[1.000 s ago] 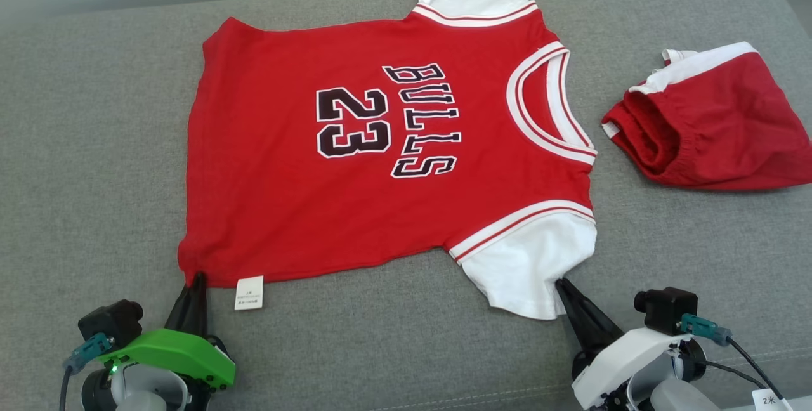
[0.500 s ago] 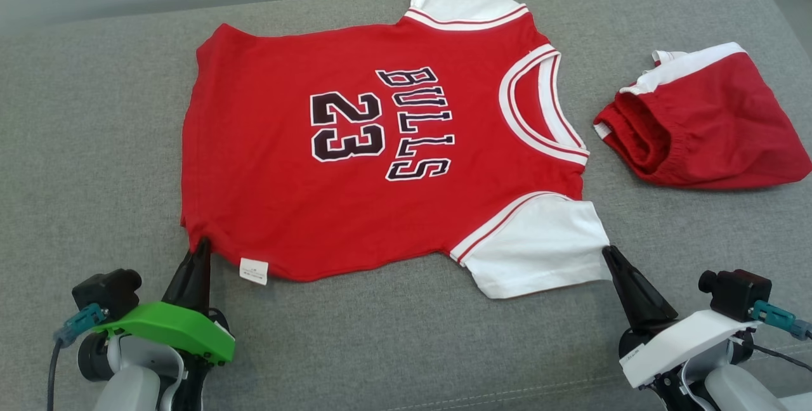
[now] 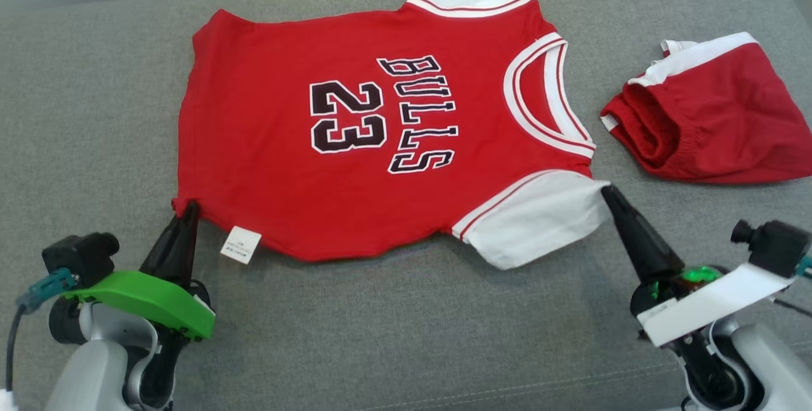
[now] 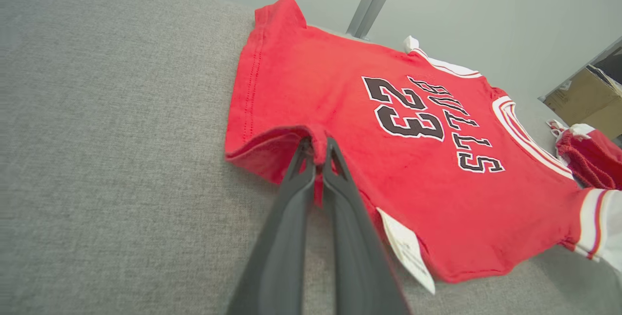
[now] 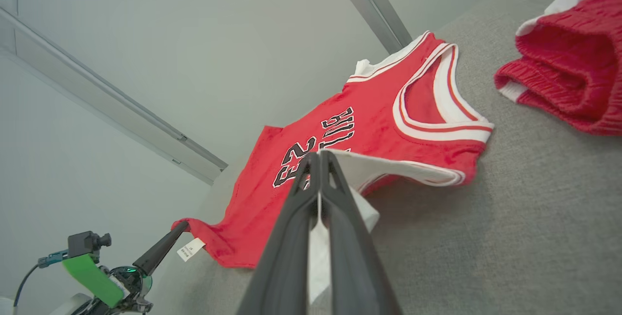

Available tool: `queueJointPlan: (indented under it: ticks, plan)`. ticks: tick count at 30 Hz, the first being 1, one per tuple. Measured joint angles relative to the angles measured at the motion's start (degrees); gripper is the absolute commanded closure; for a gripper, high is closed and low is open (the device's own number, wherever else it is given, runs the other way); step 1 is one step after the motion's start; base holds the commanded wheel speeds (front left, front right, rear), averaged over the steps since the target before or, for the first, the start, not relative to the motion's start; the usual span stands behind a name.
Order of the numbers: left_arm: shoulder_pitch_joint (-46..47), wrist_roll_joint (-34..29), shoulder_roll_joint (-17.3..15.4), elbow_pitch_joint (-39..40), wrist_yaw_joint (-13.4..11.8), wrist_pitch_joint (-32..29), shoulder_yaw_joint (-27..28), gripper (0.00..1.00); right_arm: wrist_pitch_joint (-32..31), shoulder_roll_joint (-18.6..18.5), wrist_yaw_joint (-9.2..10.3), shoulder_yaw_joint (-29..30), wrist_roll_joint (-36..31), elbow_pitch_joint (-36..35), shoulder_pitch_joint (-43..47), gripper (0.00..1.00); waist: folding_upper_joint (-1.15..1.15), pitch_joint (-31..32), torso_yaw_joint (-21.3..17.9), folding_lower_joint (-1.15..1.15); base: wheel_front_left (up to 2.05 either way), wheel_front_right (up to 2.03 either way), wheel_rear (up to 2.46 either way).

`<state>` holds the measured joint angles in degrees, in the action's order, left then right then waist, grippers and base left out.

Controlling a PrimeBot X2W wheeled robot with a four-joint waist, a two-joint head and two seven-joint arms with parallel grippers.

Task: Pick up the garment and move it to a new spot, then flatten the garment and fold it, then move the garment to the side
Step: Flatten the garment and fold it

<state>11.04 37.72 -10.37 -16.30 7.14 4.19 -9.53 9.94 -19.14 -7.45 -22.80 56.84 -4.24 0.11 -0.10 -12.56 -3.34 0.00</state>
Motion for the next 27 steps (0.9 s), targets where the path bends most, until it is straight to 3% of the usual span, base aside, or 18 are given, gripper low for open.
queueJointPlan:
  ticks: [6,15,27]
  plan:
    - [2.86,0.62,-2.46,4.93,-0.20,-3.79,1.48,1.00,-2.41,-2.47,0.00,3.61,4.04,-2.86,-4.71,1.00,0.00,-2.87,0.13,0.00,0.00,0.00,0.00]
    - [7.41,2.96,-4.52,6.87,-2.65,-11.20,3.08,1.00,-4.81,-3.43,0.00,8.48,7.82,-0.51,-12.94,1.00,0.00,-8.09,1.10,0.00,0.00,0.00,0.00]
    - [14.24,4.45,-5.36,6.05,-3.99,-17.59,2.91,1.00,-9.79,-2.40,0.00,4.80,8.14,7.21,-22.88,1.00,0.00,-12.45,2.37,0.00,0.00,0.00,0.00]
